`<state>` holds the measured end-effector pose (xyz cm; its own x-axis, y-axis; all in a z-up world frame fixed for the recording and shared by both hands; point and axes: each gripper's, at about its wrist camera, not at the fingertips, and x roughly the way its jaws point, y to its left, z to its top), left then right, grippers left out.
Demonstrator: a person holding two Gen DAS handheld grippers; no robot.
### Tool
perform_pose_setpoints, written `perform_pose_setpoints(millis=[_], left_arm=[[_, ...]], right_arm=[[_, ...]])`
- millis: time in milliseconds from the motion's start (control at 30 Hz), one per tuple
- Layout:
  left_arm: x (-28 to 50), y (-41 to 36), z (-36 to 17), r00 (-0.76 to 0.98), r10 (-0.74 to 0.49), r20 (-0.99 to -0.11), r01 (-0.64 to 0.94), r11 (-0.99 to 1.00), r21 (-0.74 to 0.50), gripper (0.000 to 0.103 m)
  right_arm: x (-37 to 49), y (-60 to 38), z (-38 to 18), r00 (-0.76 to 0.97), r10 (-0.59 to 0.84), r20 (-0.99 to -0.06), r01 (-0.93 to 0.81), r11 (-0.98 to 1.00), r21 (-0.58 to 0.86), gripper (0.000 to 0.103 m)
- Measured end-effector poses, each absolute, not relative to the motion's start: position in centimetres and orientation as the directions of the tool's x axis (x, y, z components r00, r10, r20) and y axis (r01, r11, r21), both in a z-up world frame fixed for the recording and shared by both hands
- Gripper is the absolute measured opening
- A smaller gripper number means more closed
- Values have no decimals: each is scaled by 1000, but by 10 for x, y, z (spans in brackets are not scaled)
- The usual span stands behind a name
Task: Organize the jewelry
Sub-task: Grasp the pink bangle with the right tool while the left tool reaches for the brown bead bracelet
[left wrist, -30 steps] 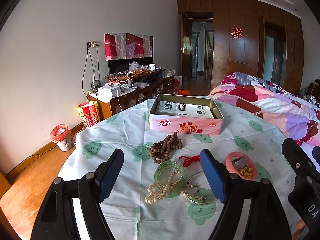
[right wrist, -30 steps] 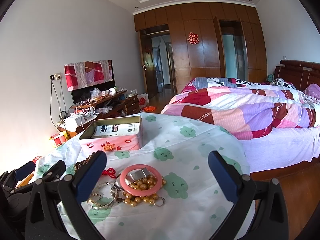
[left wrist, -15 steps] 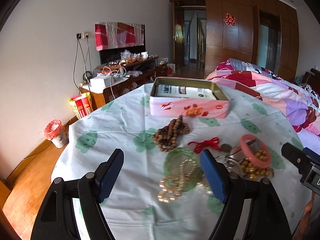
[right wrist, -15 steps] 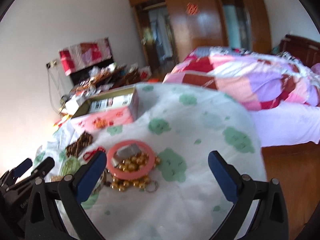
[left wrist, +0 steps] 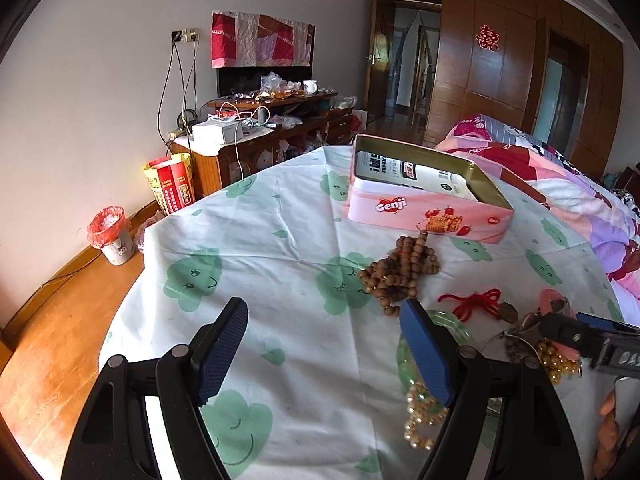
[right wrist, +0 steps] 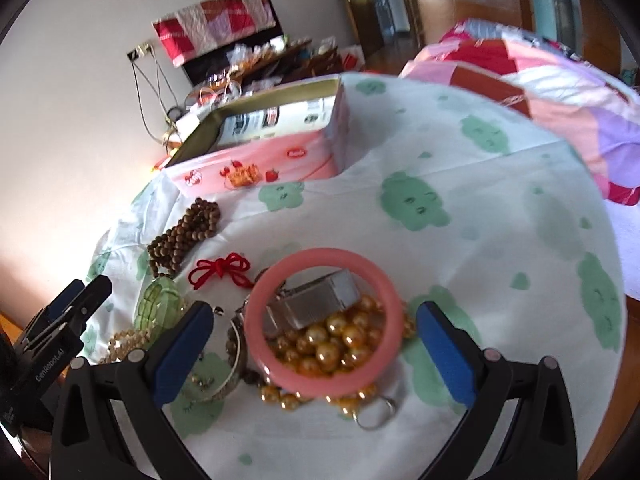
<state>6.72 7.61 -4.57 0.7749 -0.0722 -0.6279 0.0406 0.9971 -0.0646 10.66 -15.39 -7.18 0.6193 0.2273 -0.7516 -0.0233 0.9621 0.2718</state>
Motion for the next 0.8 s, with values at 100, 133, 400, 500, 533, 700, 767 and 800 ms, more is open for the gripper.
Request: perform_pose_setpoints(millis=[100, 133, 400, 500, 533, 700, 767, 800], left_arm=[[70, 79, -46, 772, -69, -631, 36, 997, -66, 79], [71, 79, -46, 772, -69, -632, 35, 997, -67, 79], [82, 77, -45, 768, -92, -634, 60, 996, -72, 79], [89, 79, -41, 770, -118, -627, 85, 993, -82, 79], [93, 78, -39, 769, -131, -625, 95, 991, -90, 79], [125, 66, -39, 699, -220, -681, 184, 975, -125, 79], [136, 54, -42, 678, -239, -695, 226, 968, -112, 79], [141, 47, -44, 662, -244, -709, 246, 964, -101, 79]], right_arm=[[117, -150, -80, 579, 176, -796, -14, 978, 206, 103], [116, -151, -80, 580, 177, -795, -11, 978, 209, 98], [108, -162, -74, 609, 218, -763, -29, 967, 254, 83], [98, -166, -58, 678, 224, -701, -36, 961, 273, 83], [94, -166, -48, 710, 215, -670, -42, 963, 265, 83], [94, -164, -22, 781, 184, -596, -54, 972, 230, 84], [97, -161, -21, 787, 175, -592, -50, 974, 221, 84], [99, -159, -22, 786, 175, -593, -49, 974, 222, 84]])
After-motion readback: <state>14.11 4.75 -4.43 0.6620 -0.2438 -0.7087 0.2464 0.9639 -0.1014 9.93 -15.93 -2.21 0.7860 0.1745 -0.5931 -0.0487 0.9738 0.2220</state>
